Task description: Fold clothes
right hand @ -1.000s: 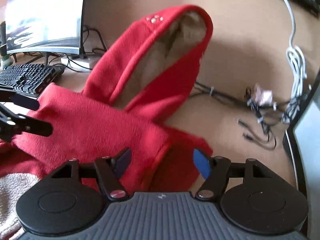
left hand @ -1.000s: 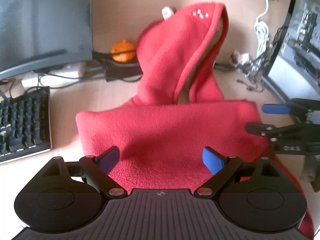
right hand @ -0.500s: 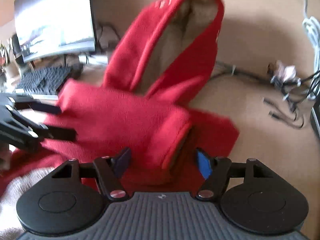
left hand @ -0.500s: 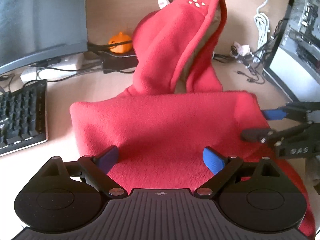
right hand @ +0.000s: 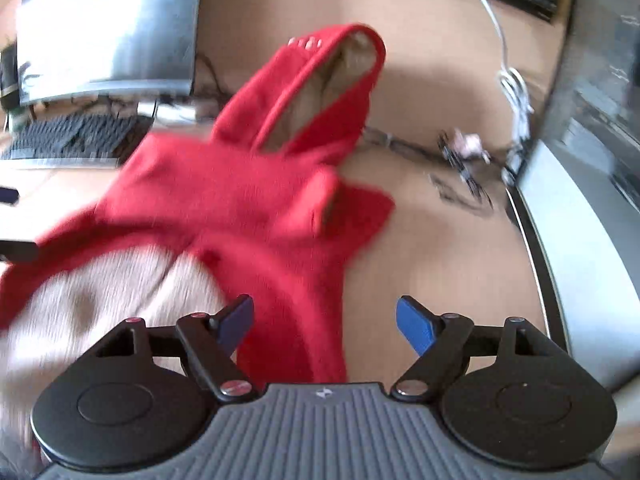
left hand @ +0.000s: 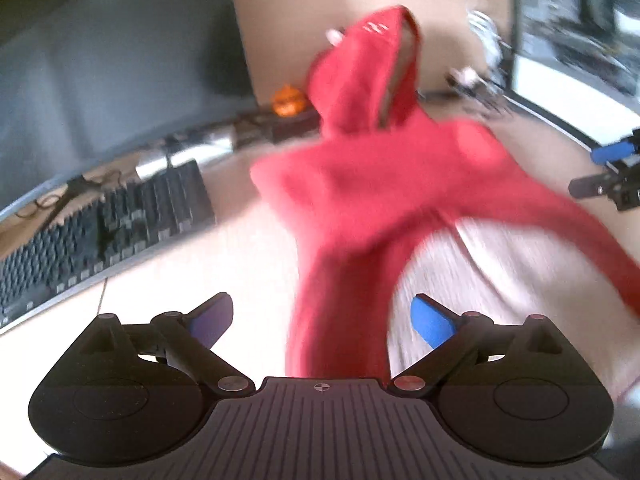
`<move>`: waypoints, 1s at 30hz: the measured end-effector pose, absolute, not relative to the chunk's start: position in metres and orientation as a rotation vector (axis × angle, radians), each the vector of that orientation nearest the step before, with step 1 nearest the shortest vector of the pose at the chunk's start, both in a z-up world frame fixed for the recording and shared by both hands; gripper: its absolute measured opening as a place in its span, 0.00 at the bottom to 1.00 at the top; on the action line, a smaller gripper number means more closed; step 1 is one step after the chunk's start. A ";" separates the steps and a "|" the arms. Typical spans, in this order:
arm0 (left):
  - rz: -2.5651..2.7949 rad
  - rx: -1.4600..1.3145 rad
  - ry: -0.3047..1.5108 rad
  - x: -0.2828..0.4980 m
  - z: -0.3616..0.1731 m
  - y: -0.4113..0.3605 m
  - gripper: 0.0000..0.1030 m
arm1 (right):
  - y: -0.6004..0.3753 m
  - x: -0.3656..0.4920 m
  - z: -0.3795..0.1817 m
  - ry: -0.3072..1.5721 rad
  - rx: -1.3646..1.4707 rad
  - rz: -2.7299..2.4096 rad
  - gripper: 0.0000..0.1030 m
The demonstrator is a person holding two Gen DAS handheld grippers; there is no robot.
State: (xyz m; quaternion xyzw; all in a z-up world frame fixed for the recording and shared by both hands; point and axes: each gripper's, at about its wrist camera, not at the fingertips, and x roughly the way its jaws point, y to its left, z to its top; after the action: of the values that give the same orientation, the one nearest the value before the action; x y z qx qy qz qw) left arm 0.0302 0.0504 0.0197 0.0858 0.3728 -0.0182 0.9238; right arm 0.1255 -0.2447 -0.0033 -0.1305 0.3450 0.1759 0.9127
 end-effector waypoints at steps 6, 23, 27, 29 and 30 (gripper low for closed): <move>-0.149 0.202 0.768 -0.044 0.013 0.054 0.97 | -0.261 0.021 -0.015 0.696 -0.307 0.284 0.85; -0.019 0.439 0.761 -0.080 -0.019 0.056 0.98 | -0.259 -0.030 -0.085 0.735 -0.336 0.048 0.86; 0.027 0.380 0.723 -0.076 0.004 0.071 0.98 | -0.273 -0.037 -0.053 0.669 -0.323 0.019 0.86; 0.033 0.344 0.712 -0.072 0.015 0.077 0.98 | -0.284 -0.040 -0.028 0.605 -0.267 0.002 0.88; 0.041 0.334 0.707 -0.069 0.019 0.079 0.98 | -0.289 -0.041 -0.017 0.568 -0.244 -0.010 0.90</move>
State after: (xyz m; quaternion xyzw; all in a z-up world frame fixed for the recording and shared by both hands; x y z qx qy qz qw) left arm -0.0693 0.0788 0.0185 0.1626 0.3445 0.0201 0.9244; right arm -0.0407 -0.2886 -0.0172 -0.1201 0.2794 -0.0050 0.9526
